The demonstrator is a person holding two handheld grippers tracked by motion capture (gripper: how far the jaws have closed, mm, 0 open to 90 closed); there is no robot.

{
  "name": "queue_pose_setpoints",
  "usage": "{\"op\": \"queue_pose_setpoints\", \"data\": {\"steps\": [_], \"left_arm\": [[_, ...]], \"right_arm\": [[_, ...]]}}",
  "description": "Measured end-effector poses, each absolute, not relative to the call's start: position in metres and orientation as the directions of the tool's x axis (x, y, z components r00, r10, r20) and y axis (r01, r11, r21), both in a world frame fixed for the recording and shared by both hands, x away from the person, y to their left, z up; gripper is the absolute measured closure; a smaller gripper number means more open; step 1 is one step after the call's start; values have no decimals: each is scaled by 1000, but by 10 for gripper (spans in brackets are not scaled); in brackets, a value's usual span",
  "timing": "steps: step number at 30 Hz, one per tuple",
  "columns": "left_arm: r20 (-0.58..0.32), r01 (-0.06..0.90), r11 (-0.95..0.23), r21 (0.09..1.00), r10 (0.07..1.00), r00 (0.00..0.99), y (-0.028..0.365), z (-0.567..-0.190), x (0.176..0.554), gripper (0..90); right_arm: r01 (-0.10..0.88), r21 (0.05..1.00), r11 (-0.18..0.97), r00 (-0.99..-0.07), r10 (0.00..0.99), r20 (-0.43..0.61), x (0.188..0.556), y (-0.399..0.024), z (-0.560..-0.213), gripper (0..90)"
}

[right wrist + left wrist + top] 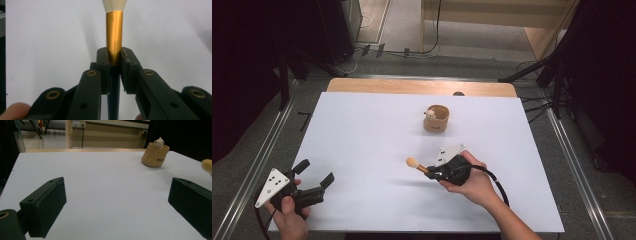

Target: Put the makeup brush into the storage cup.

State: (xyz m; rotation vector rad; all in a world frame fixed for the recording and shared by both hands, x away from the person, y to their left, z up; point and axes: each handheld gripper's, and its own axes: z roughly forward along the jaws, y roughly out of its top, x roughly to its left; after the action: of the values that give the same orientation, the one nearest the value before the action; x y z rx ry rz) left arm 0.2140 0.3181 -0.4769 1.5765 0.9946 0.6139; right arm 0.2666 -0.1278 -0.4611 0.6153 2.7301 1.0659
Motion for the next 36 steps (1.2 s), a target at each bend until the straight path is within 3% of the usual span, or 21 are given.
{"op": "queue_pose_setpoints", "data": {"steps": [25, 36], "left_arm": [[-120, 270, -27, 963, 851, 511, 318, -476, 214, 22], [-117, 265, -27, 964, 851, 512, 318, -476, 213, 21]], "right_arm": [[345, 892, 292, -808, 576, 123, 282, -162, -438, 804], [271, 953, 136, -746, 655, 119, 291, -177, -432, 804]]}}
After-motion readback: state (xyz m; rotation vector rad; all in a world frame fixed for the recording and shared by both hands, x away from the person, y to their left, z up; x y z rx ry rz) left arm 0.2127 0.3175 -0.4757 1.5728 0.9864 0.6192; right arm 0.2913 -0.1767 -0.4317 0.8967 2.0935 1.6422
